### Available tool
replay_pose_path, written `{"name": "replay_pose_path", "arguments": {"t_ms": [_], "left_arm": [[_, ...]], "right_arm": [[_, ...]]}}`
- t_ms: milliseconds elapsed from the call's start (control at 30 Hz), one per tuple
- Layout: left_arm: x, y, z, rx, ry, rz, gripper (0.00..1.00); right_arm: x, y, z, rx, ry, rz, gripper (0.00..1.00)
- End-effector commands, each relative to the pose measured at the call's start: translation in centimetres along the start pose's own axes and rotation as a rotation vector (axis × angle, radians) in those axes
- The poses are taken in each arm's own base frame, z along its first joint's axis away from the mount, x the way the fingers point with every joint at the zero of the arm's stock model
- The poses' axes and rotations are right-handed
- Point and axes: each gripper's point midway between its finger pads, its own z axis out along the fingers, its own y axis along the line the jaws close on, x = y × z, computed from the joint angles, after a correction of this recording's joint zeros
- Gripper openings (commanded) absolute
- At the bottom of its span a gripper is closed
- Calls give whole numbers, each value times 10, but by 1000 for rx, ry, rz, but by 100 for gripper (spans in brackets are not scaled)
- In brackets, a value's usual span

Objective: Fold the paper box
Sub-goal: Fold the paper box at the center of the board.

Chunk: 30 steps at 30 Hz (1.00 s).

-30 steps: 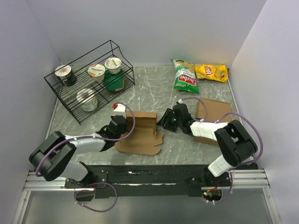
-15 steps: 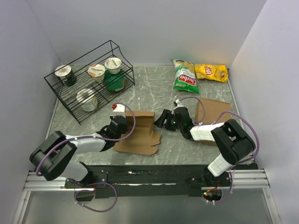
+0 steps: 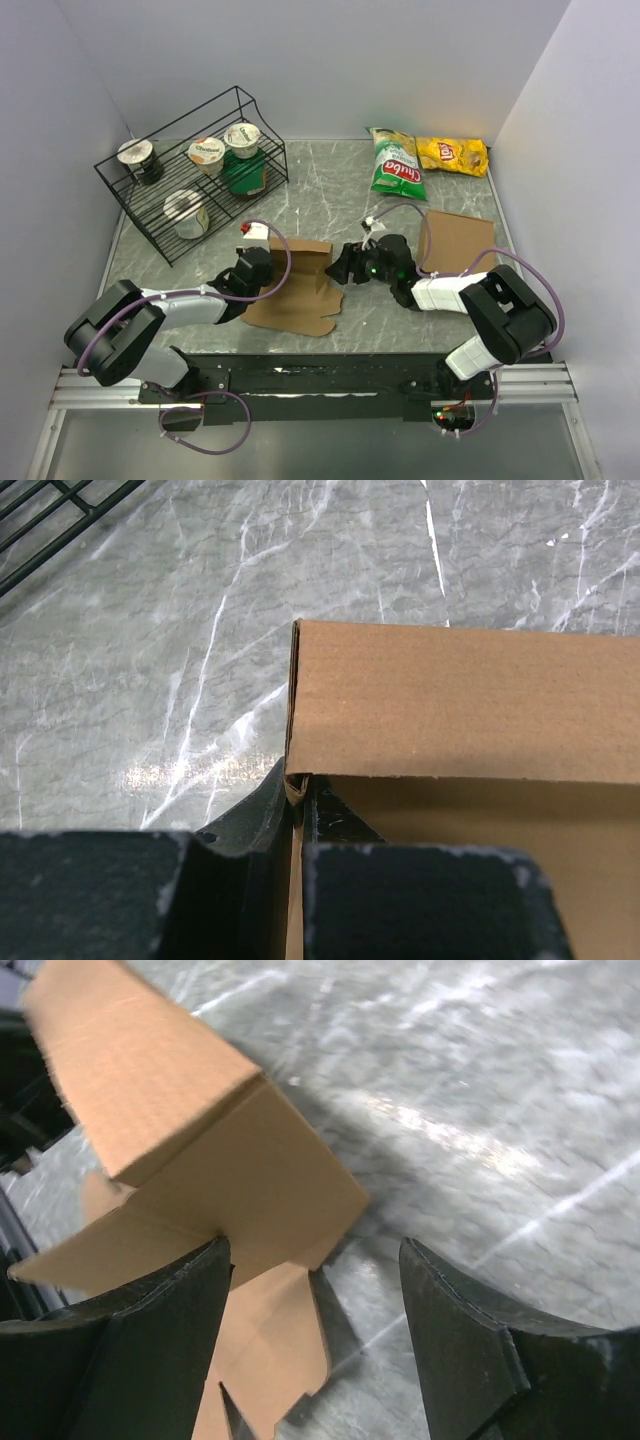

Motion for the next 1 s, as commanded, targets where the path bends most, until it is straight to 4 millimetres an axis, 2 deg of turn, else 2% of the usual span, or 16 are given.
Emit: {"name": "replay_pose_path", "arguments": {"t_ms": [0, 133, 367, 400, 500, 667, 800, 967], "left_arm": [[1, -26, -1, 102, 27, 10, 1], [1, -26, -2, 107, 27, 13, 1], [1, -28, -2, 116, 29, 13, 1], [1, -27, -2, 114, 28, 13, 1], [1, -28, -2, 115, 28, 13, 1], [2, -28, -2, 119, 31, 16, 1], [2, -28, -3, 119, 30, 15, 1], [2, -27, -3, 114, 31, 12, 1]], "right_arm": [[-26, 45, -4, -184, -90, -149, 77], [-27, 41, -2, -158, -93, -189, 79], [-31, 49, -4, -155, -102, -252, 82], [-32, 52, -6, -161, -107, -259, 88], [-28, 55, -11, -164, -103, -272, 90], [-26, 50, -7, -137, -94, -292, 89], [-25, 39, 0, -81, -74, -279, 86], [-22, 37, -9, -61, -79, -265, 87]]}}
